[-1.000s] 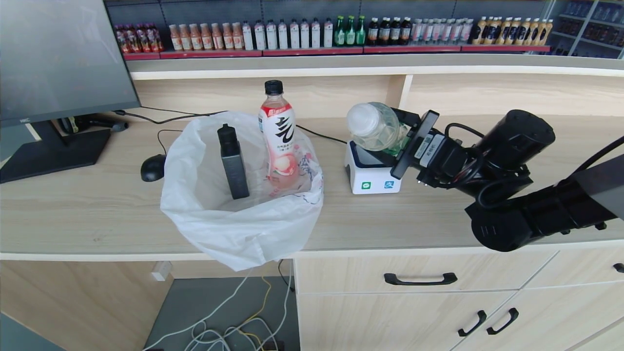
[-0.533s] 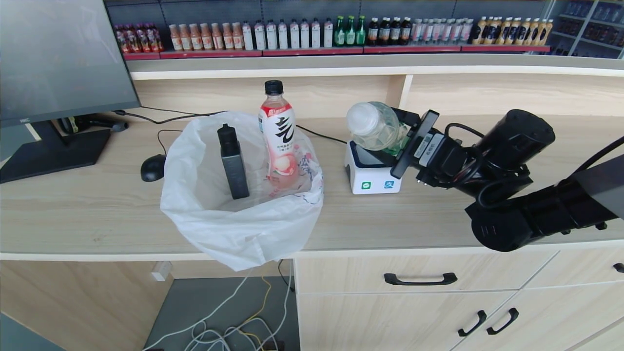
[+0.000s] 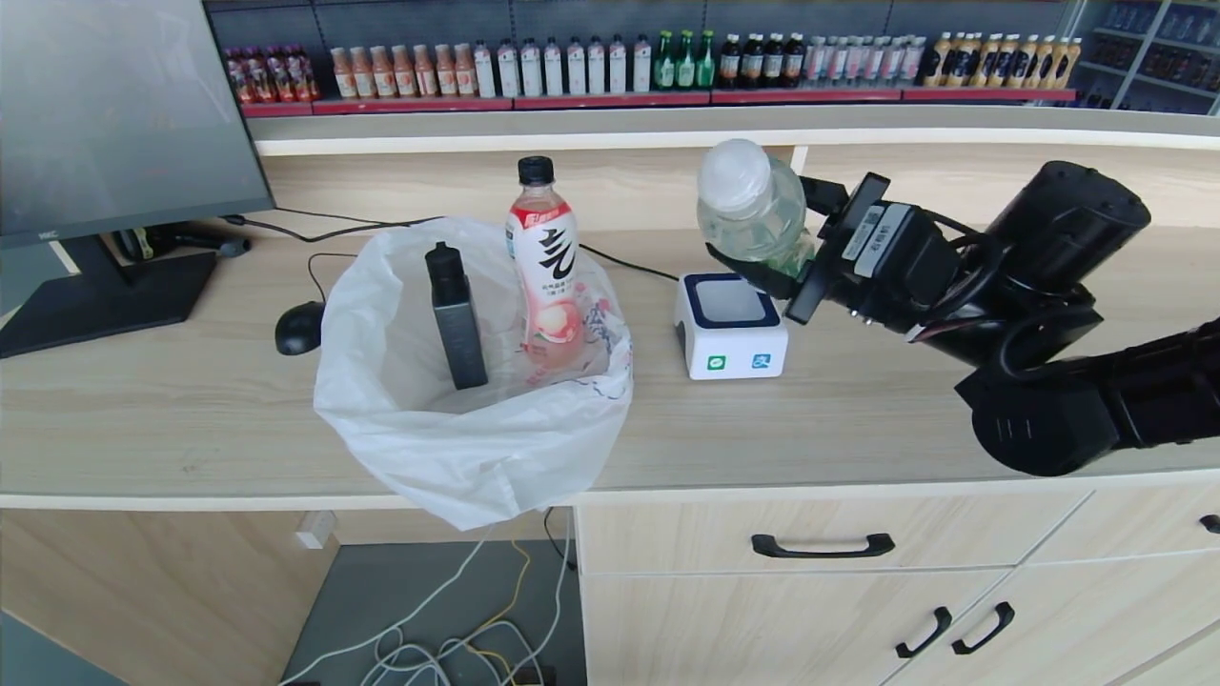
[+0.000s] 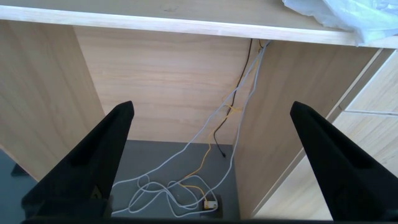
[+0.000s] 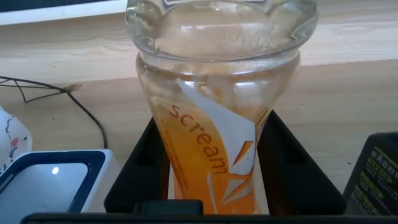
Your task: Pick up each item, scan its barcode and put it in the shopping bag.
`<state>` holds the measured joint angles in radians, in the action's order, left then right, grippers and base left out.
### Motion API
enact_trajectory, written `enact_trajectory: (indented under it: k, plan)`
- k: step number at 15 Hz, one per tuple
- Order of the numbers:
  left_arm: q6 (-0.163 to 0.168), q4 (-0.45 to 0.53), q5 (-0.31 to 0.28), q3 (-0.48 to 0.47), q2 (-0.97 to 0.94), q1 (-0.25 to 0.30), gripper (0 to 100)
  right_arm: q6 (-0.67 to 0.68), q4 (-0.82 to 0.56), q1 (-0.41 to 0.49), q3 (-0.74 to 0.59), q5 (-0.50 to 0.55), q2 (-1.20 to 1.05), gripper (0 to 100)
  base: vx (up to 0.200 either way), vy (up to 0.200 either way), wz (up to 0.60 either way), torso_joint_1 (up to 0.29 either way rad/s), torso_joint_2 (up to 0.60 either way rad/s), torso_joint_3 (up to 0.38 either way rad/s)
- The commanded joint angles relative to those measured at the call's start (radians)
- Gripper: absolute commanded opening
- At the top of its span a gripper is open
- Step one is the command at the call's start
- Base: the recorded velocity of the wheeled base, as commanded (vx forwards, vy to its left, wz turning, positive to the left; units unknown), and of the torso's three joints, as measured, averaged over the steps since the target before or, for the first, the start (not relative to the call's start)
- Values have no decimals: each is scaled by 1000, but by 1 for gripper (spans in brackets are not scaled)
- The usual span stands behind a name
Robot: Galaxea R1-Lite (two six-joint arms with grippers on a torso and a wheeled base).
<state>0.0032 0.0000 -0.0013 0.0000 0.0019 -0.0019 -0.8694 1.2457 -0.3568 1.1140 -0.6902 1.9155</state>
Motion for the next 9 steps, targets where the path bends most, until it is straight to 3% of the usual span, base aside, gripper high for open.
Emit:
enact_trajectory:
  k: [1,4,9]
  plan:
    - [0,0,0,0,0,-1,100,49,-15,6,-20,3,-107,0,0,0,0,0,0,0]
    - [-3,0,0,0,0,0,100,248,35,4,-85,43,-190,0,0,0,0,0,0,0]
    - [-2,0,0,0,0,0,100,550,264,22,-353,307,-309,0,0,0,0,0,0,0]
